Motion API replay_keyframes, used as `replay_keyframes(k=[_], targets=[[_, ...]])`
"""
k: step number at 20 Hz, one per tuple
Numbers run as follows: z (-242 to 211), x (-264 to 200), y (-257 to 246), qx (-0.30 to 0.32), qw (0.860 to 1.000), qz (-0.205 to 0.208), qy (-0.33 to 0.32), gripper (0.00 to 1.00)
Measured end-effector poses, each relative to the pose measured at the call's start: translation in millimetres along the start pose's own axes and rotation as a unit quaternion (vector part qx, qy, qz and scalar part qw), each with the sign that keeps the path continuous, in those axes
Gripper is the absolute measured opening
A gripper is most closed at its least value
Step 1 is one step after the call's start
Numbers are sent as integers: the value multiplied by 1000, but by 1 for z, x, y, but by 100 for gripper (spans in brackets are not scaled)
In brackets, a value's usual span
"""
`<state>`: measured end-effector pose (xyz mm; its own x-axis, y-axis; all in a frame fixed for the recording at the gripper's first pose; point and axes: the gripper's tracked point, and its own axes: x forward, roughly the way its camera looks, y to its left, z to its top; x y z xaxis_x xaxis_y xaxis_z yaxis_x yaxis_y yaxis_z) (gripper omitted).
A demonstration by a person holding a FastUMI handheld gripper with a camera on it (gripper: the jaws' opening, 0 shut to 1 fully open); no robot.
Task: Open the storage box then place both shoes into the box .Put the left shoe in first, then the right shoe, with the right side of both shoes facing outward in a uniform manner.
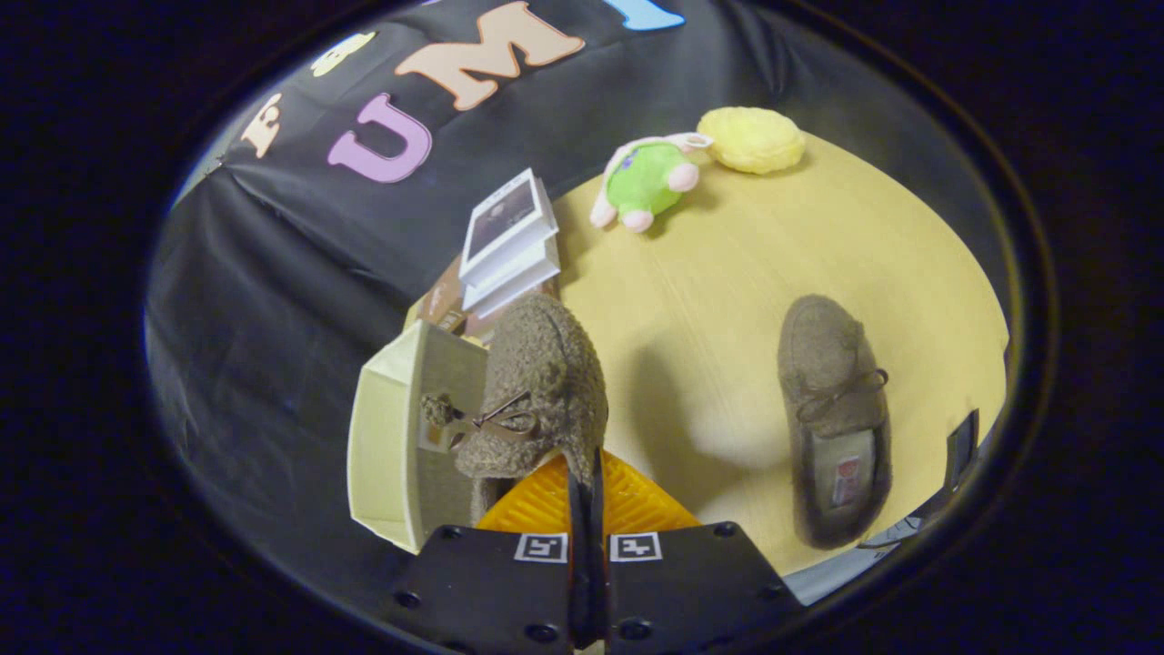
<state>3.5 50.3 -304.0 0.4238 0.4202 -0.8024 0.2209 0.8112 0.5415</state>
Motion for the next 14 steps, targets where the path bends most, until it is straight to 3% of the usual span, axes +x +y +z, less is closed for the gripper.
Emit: replay_keyframes(k=[8, 14], targets=[[21, -17, 110, -14, 998, 60, -24, 3], [-3, 23, 178, -31, 996, 78, 3, 3]])
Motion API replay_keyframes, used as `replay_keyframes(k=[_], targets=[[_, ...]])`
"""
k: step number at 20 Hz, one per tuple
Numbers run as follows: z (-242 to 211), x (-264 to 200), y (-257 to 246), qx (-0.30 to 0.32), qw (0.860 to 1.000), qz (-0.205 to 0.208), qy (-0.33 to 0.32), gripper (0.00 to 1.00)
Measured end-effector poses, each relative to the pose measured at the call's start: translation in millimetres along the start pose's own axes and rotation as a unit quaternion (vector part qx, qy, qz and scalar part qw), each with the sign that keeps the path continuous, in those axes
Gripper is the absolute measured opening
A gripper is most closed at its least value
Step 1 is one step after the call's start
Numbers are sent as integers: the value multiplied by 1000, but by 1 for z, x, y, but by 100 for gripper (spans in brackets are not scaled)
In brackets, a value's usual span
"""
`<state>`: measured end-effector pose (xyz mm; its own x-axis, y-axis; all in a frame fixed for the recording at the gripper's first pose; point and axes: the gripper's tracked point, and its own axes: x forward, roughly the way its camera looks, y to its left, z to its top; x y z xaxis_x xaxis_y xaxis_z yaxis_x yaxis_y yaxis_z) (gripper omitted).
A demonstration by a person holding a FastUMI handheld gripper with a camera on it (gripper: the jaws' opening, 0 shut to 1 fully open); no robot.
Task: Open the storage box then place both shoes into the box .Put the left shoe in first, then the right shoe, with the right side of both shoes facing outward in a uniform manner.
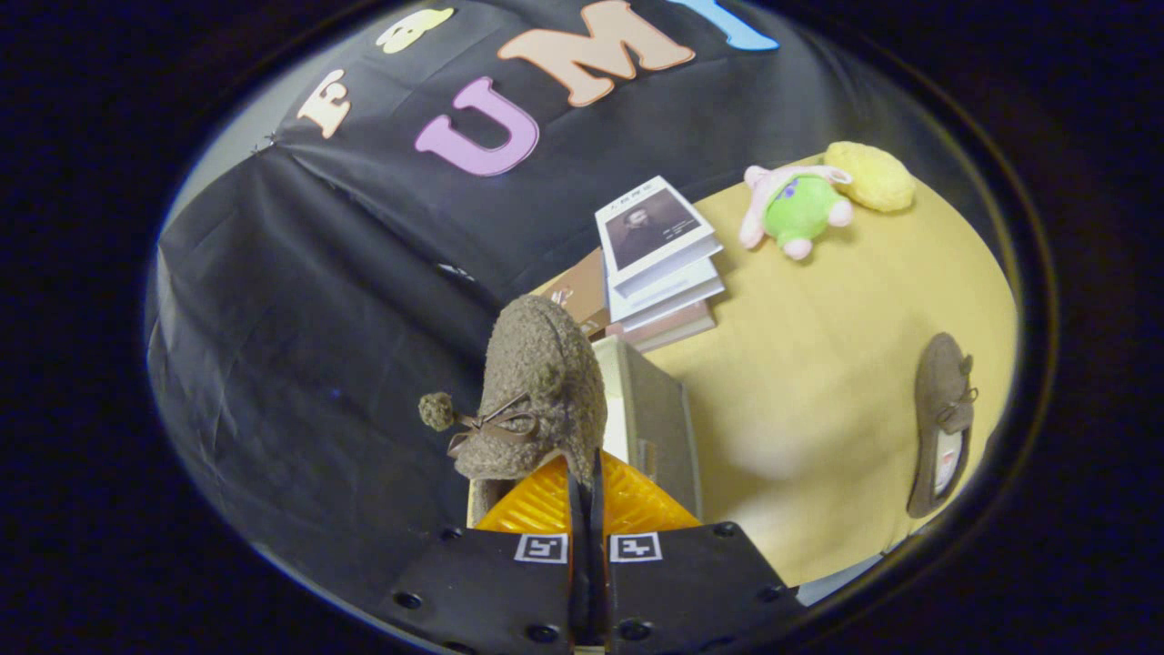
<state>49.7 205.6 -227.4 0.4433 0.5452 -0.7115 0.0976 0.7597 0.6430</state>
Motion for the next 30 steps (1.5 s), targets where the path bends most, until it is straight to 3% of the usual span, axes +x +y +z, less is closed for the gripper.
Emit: replay_keyframes(k=[13, 19, 22, 27, 30], targets=[[-75, 108, 10, -43, 992, -85, 77, 5], [-101, 144, -1, -65, 981, -139, 115, 7], [-99, 149, -8, -107, 973, -171, 114, 8], [-118, 150, 5, -134, 970, -143, 145, 10], [-119, 139, 16, -150, 971, -116, 147, 42]])
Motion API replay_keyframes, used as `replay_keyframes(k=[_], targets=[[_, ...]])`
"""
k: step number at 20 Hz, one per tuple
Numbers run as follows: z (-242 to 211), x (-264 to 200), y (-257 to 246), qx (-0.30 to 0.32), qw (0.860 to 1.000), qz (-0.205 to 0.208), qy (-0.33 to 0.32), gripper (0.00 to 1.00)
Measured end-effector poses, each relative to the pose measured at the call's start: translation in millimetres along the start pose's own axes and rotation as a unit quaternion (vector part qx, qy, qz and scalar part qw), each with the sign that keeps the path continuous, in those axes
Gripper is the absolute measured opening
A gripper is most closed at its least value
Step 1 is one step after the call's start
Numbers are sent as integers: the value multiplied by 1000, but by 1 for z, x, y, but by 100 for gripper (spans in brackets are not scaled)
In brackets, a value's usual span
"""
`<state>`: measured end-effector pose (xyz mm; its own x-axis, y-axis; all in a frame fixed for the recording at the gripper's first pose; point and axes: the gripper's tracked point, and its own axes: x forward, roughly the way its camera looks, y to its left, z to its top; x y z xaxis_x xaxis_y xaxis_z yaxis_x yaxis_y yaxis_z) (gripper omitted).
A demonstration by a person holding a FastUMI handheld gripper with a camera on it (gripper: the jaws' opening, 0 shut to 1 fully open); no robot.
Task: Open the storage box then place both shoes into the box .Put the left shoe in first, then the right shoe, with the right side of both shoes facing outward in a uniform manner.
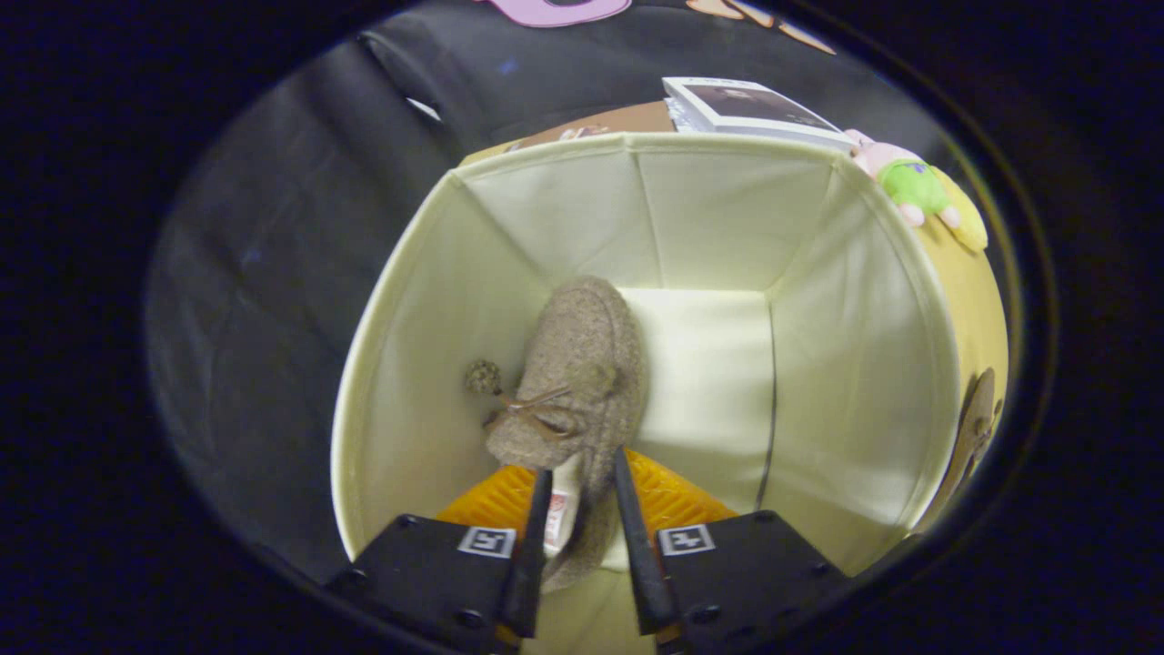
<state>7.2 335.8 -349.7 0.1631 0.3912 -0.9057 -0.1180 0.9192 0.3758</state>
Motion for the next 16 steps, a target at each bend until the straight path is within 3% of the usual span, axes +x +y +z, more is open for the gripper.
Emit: replay_keyframes(k=[5, 9, 16], targets=[[20, -45, 17, -41, 996, 49, -58, 100], [35, -87, 14, -105, 984, 64, -133, 100], [48, -151, -41, -171, 955, 36, -238, 100]])
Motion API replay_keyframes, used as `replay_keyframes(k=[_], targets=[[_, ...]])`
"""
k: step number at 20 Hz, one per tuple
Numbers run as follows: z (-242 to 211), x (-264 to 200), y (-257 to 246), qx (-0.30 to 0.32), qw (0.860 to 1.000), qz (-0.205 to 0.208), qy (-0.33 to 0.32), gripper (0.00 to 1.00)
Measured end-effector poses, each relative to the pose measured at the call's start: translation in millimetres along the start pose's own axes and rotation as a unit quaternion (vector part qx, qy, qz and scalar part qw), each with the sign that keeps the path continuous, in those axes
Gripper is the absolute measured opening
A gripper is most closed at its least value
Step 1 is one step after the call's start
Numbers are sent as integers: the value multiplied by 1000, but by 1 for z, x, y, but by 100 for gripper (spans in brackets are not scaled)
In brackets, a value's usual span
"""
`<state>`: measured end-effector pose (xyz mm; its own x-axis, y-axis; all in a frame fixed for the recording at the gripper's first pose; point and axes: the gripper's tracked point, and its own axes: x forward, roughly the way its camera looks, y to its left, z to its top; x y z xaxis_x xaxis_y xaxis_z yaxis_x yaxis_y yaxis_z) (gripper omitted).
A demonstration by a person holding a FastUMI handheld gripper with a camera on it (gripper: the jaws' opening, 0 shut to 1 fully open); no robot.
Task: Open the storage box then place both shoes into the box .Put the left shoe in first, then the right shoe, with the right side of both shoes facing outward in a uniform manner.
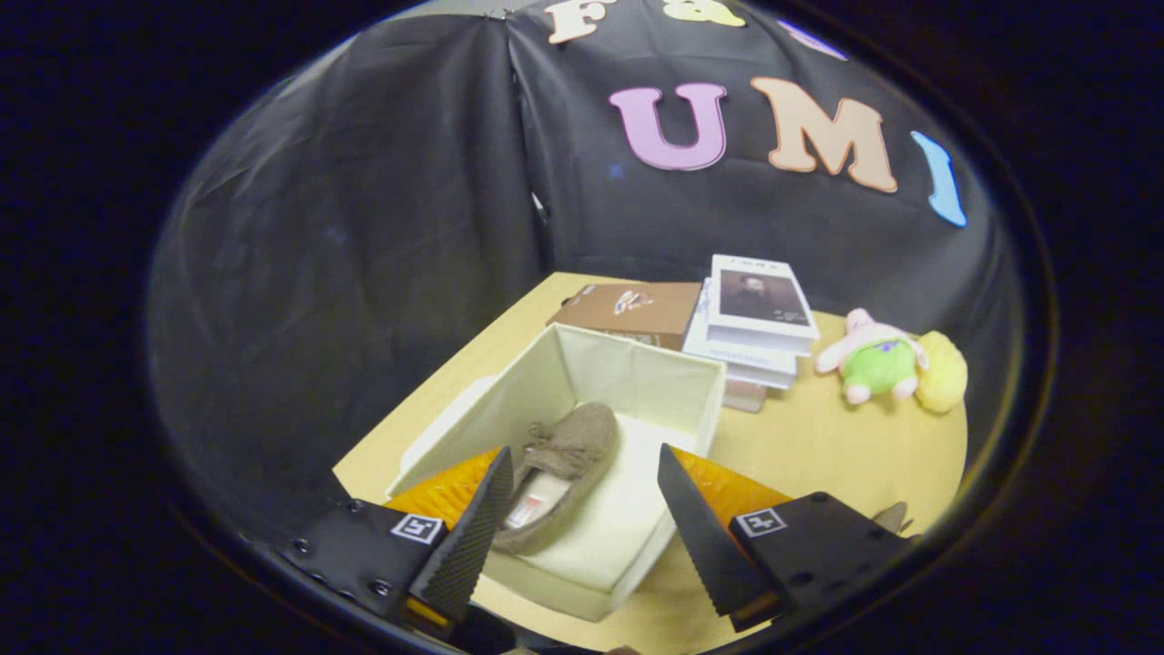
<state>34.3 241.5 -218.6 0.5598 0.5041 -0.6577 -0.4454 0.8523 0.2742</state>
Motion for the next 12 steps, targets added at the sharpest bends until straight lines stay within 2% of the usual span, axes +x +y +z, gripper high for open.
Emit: replay_keyframes(k=[3, 12], targets=[[-2, -20, -30, -10, 1000, -16, -18, 100], [-24, -77, -147, -14, 993, -110, -48, 100]])
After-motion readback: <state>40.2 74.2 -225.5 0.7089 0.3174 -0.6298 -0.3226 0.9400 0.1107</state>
